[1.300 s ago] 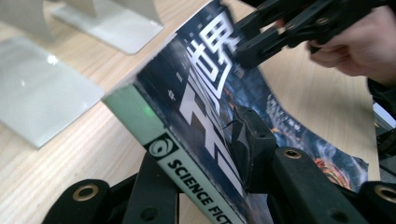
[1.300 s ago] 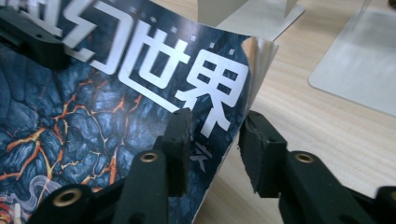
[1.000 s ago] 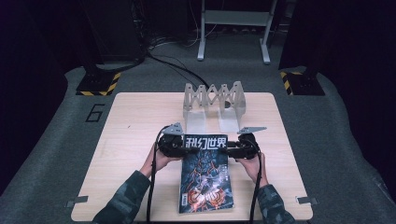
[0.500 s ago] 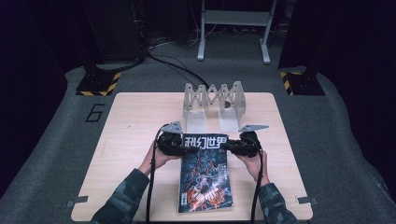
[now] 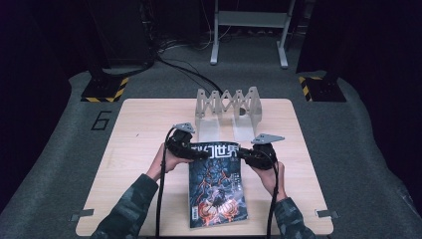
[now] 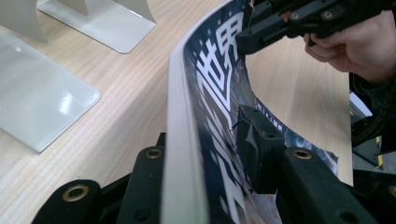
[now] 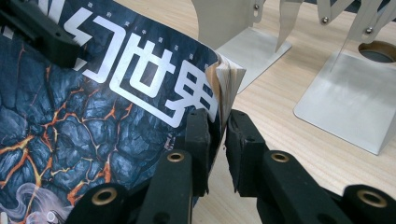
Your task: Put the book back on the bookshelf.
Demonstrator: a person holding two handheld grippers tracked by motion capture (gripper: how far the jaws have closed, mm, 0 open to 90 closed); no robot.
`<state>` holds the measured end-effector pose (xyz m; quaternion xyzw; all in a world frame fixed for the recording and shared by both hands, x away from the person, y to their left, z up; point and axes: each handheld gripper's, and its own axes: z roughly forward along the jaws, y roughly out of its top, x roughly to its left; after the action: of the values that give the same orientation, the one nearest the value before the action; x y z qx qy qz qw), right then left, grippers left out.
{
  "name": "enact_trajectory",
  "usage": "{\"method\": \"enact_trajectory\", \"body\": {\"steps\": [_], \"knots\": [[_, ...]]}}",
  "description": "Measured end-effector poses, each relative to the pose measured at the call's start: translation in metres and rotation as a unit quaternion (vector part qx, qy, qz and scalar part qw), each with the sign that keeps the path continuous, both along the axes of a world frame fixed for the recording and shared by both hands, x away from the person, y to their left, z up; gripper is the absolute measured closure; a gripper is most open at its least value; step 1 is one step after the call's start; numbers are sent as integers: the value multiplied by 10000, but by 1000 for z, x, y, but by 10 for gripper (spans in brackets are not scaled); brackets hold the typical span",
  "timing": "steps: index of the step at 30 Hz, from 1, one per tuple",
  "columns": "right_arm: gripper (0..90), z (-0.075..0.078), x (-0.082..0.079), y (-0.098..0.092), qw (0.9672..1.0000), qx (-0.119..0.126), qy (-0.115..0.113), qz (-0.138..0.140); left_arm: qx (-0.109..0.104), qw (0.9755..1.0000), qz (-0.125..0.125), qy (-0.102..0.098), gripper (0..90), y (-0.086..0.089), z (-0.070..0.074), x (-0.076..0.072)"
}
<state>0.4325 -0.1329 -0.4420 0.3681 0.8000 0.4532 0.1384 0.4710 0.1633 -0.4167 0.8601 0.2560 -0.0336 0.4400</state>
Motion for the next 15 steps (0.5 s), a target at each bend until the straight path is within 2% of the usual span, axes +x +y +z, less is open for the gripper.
{"method": "enact_trajectory", "body": {"steps": [3, 7, 12, 15], "knots": [[797, 2, -2, 3, 10000, -42, -44, 14, 210, 9998, -10, -60, 652, -3, 5, 3], [798, 6, -5, 5, 9999, -75, -132, 22, 393, 9991, -152, 96, 653, -9, 8, 9], [798, 8, -8, 7, 9997, -148, -173, 0, 651, 9973, -277, 176, 655, -14, 9, 16], [797, 7, -9, 6, 9997, -138, -196, -9, 691, 9971, -290, 147, 659, -18, 10, 15]]}}
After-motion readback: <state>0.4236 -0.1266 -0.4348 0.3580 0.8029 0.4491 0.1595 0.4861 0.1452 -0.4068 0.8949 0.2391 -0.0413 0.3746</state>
